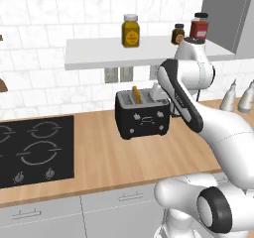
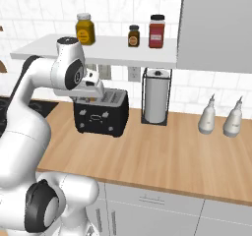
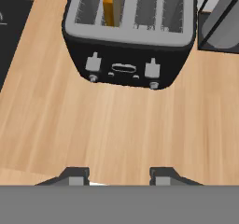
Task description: Start the toaster. Once the lever pops up, take the bread to the plate on the dining counter.
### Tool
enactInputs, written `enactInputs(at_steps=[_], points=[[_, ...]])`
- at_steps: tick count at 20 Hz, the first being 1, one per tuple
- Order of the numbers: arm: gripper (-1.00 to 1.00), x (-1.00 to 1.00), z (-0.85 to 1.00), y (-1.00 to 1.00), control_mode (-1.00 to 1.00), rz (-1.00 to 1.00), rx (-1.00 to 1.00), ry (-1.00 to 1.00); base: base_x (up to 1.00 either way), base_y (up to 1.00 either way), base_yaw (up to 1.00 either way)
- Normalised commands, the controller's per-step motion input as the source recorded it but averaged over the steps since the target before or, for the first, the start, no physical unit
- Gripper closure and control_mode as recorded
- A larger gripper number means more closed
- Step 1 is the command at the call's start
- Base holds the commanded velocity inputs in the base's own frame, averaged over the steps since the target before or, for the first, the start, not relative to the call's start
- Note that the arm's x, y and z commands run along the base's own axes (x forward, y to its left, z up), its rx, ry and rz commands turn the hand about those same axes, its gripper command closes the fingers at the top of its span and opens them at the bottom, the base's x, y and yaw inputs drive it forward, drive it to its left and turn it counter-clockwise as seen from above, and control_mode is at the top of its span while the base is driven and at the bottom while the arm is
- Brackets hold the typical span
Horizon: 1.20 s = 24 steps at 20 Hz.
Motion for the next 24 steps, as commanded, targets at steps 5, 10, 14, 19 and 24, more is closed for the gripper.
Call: enactInputs(at_steps=[5,10,14,19,24], points=[[-1.00,0.00,-0.13,0.18,-1.00,0.00,0.00,0.00,0.00,0.00,0.00],[-1.00,0.01,-0.24,0.18,-1.00,0.00,0.01,0.00,0.00,0.00,0.00],[-1.00,0.21,-0.17,0.24,-1.00,0.00,0.00,0.00,0.00,0.00,0.00],[-1.00,0.33,-0.22,0.22,-1.00,0.00,0.00,0.00,0.00,0.00,0.00],[1.00,0.43,-0.10,0.16,-1.00,0.00,0.00,-0.04,0.00,0.00,0.00]])
